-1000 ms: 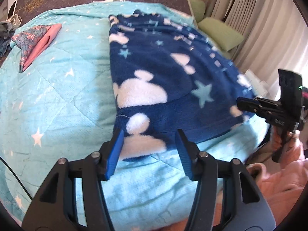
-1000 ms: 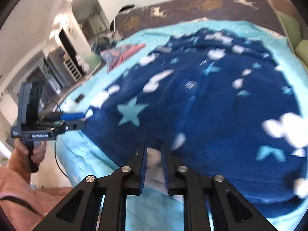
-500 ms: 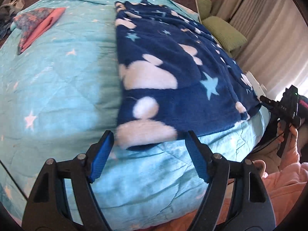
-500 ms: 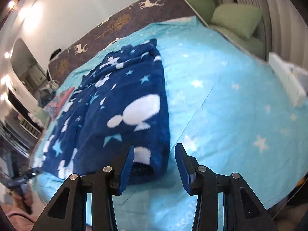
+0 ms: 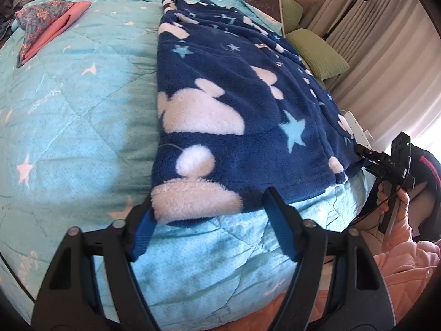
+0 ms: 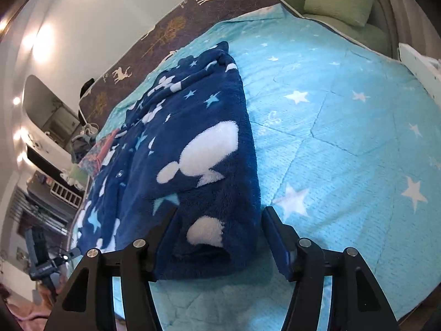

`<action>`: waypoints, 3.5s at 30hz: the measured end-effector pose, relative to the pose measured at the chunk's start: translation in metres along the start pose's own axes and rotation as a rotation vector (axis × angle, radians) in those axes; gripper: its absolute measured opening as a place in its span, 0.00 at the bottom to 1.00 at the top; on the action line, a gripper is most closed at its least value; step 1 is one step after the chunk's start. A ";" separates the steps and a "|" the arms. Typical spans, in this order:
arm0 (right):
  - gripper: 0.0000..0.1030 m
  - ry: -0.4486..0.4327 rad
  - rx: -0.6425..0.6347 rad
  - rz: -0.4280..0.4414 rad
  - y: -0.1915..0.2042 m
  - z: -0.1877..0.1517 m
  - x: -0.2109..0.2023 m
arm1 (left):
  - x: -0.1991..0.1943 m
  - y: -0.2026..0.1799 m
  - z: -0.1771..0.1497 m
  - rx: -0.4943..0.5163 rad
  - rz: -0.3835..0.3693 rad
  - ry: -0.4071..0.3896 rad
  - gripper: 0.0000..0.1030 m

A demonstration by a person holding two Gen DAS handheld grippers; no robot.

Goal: Fold small clothes

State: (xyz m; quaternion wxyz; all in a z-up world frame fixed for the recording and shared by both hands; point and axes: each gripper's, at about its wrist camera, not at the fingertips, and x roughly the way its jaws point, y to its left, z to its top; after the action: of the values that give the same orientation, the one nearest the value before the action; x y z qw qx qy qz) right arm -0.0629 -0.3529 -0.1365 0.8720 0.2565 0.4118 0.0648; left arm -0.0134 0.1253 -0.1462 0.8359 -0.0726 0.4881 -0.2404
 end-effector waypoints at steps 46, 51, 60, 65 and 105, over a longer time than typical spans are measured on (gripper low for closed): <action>0.11 -0.380 -0.232 0.163 0.117 0.261 -0.016 | -0.055 -0.054 0.309 0.208 0.219 -0.510 0.13; 0.11 -0.360 -0.170 0.156 0.117 0.330 0.042 | -0.012 -0.023 0.381 0.060 0.245 -0.514 0.06; 0.20 -0.003 -0.043 -0.077 0.068 0.381 0.225 | 0.105 0.036 0.385 -0.061 0.286 -0.258 0.29; 0.29 -0.010 0.060 0.005 0.017 0.352 0.229 | 0.132 0.056 0.366 -0.074 0.230 -0.145 0.61; 0.06 -0.189 -0.067 -0.038 0.046 0.415 0.206 | 0.183 0.064 0.460 -0.014 0.228 -0.173 0.16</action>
State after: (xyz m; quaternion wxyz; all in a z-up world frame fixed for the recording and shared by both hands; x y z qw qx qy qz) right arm 0.3884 -0.4100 -0.0348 0.9162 0.2241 0.3300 0.0373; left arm 0.4739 0.0429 -0.0764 0.8962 -0.0430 0.4209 -0.1333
